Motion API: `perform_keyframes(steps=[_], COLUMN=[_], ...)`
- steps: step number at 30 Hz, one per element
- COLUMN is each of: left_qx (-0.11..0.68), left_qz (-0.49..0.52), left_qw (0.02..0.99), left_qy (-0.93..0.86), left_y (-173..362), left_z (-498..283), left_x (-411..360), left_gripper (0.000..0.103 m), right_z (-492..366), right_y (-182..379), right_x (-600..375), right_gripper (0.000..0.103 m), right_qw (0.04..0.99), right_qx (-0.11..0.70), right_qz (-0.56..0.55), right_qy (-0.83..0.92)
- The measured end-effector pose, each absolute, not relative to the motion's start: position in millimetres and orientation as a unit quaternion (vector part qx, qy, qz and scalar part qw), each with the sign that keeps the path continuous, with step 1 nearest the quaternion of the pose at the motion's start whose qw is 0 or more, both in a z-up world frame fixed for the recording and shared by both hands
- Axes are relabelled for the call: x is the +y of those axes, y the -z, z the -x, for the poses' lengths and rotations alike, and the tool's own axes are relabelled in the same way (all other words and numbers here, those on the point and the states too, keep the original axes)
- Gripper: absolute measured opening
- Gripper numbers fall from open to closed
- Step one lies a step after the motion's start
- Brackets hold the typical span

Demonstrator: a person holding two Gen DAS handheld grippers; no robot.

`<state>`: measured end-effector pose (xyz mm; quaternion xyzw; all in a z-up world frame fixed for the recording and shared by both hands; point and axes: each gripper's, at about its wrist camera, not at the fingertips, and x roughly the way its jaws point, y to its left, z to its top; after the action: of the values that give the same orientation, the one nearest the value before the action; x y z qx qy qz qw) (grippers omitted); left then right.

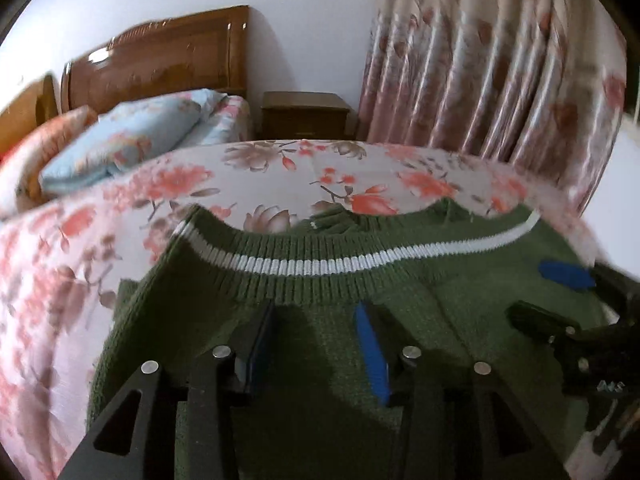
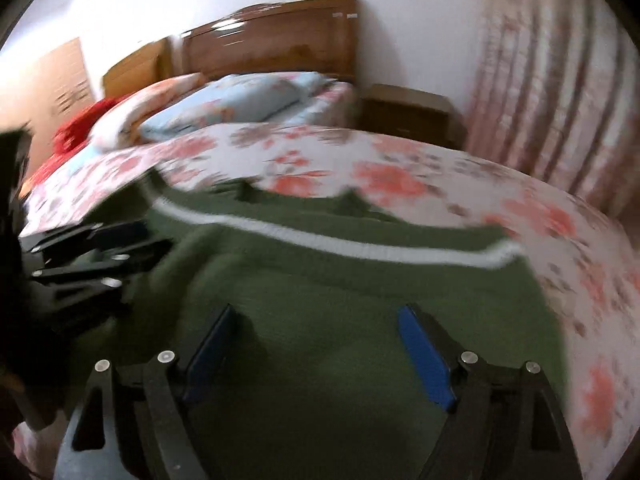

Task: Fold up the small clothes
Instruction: 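Smooth the folded sweater with both grippers open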

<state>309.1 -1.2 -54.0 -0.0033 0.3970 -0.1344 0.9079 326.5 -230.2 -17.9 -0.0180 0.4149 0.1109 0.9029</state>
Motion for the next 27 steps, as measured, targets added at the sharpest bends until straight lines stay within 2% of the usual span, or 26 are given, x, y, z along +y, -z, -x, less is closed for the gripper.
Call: perform_keyframes(steps=[4, 12, 15, 20, 23, 27], left_qx=[0.394, 0.392, 0.373, 0.367, 0.374, 0.39], left_qz=[-0.009, -0.025, -0.021, -0.055, -0.039, -0.035], left_qw=[0.91, 0.914, 0.925, 0.926, 0.923, 0.918], left_qy=[0.126, 0.105, 0.072, 0.064, 0.079, 0.061], left_y=[53.9, 51.9, 42.1, 51.8, 54.4, 44.9], left_z=[-310.5, -305.7, -281.9, -237.9, -236.8, -222.0], left_x=[-8.5, -10.3, -4.2, 7.5, 19.9, 17.2], left_gripper=[0.043, 0.044, 0.04, 0.042, 0.045, 0.043], right_z=[-308.2, -303.9, -285.8, -256.6, -253.2, -241.8], right_y=[19.8, 20.4, 8.2, 23.5, 22.0, 12.0], right_x=[-259.6, -253.7, -249.2, -249.8, -258.1, -256.9], right_gripper=[0.103, 0.103, 0.103, 0.103, 0.103, 0.103], right_qw=[0.911, 0.913, 0.918, 0.915, 0.912, 0.911], right_qx=[0.399, 0.394, 0.387, 0.387, 0.393, 0.401], right_qz=[-0.005, 0.026, 0.02, 0.046, 0.03, 0.022], right_qy=[-0.106, -0.103, -0.083, -0.101, -0.114, -0.091])
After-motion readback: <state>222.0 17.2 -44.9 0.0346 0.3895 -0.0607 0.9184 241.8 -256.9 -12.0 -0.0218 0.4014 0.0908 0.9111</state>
